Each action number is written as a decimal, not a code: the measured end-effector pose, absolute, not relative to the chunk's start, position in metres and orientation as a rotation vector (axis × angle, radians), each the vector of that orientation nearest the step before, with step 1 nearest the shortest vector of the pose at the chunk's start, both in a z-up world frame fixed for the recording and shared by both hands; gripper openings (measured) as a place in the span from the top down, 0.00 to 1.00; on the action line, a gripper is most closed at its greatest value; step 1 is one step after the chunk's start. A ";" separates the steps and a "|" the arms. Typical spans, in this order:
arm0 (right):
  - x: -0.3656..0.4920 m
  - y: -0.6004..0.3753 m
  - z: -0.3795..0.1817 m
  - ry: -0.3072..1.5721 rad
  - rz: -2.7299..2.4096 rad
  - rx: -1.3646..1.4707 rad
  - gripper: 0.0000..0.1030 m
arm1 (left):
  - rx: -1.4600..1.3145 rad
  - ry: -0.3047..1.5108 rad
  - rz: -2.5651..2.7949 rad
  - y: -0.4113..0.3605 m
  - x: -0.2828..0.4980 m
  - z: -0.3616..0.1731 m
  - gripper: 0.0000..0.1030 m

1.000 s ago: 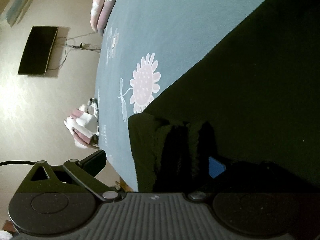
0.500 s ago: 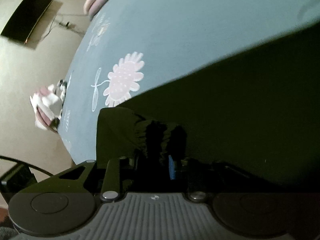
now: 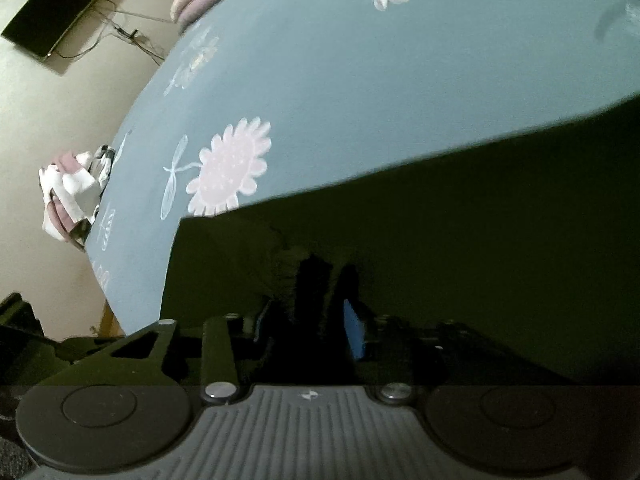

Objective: Fold clothes

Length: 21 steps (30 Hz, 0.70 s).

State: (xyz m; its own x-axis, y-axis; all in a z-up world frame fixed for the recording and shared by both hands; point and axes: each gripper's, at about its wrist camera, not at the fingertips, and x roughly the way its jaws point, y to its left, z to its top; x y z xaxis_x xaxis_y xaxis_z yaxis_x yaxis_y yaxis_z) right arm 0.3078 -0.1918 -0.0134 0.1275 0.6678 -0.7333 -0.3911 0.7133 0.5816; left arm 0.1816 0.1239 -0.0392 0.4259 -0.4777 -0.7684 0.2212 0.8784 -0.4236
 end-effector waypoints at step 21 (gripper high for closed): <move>0.252 -0.169 -0.028 1.124 1.226 0.007 0.48 | -0.339 0.913 -0.253 0.171 0.259 -0.052 0.40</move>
State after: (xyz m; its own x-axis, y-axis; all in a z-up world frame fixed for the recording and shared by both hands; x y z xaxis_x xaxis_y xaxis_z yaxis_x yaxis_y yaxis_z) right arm 0.2523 -0.1685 -0.0277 -0.0921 0.7374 -0.6691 -0.7308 0.4064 0.5484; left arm 0.2586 0.1713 -0.0519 0.5881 -0.3542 -0.7271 0.0705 0.9180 -0.3903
